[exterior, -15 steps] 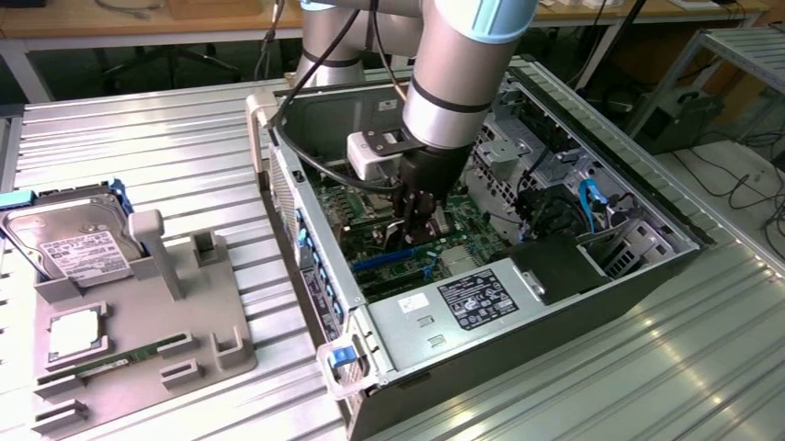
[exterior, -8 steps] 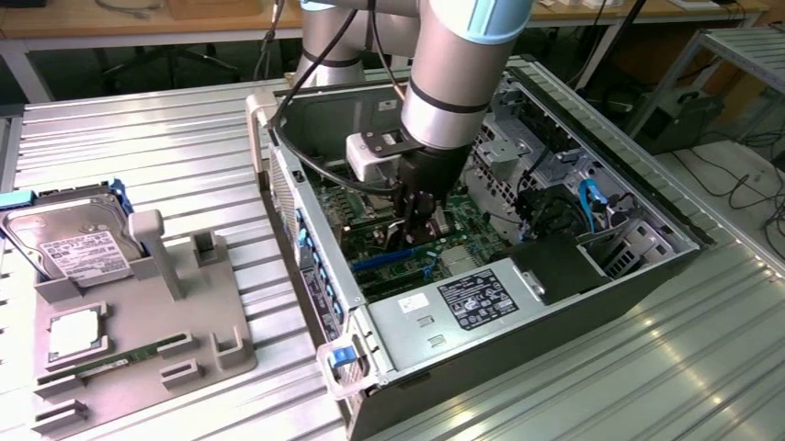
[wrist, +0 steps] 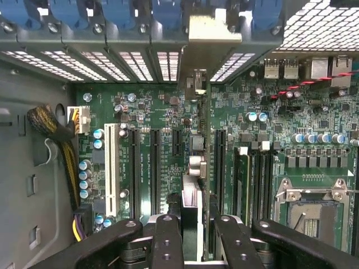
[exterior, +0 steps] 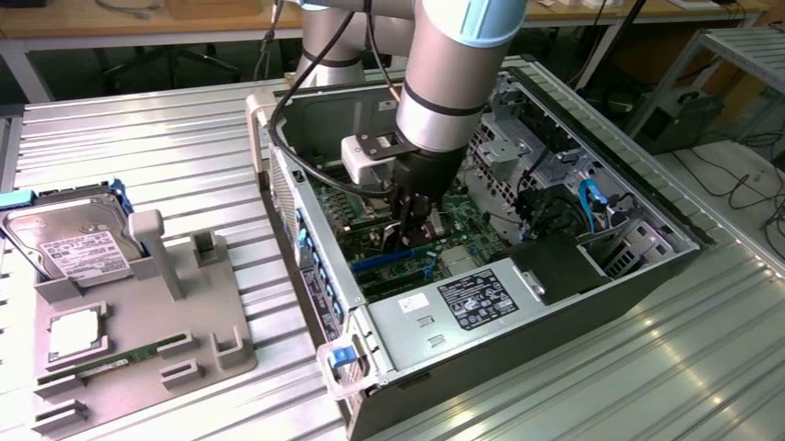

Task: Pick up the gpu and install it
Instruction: 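Insert the gpu into the slot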

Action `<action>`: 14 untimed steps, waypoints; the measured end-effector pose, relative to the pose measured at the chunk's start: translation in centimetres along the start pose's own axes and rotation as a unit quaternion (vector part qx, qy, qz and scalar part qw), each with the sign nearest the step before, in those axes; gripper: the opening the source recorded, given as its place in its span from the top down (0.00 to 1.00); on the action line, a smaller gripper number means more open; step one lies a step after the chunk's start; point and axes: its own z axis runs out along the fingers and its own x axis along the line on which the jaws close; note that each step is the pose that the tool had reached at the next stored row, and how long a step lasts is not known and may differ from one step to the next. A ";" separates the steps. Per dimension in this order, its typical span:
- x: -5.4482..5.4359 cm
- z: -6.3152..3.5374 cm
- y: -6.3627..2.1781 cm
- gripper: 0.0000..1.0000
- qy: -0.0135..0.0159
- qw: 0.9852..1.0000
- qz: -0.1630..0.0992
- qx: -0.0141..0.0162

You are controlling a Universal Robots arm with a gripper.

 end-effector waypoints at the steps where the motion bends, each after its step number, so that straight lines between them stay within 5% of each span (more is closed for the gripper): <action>1: 0.0 0.03 0.03 0.73 0.000 1.000 0.000 0.000; 5: -0.1 0.14 0.04 0.73 0.001 1.000 0.001 0.000; 10: -0.2 0.24 0.04 0.73 0.009 1.000 0.001 0.000; 14: -0.2 0.25 0.04 0.73 0.009 1.000 0.001 0.000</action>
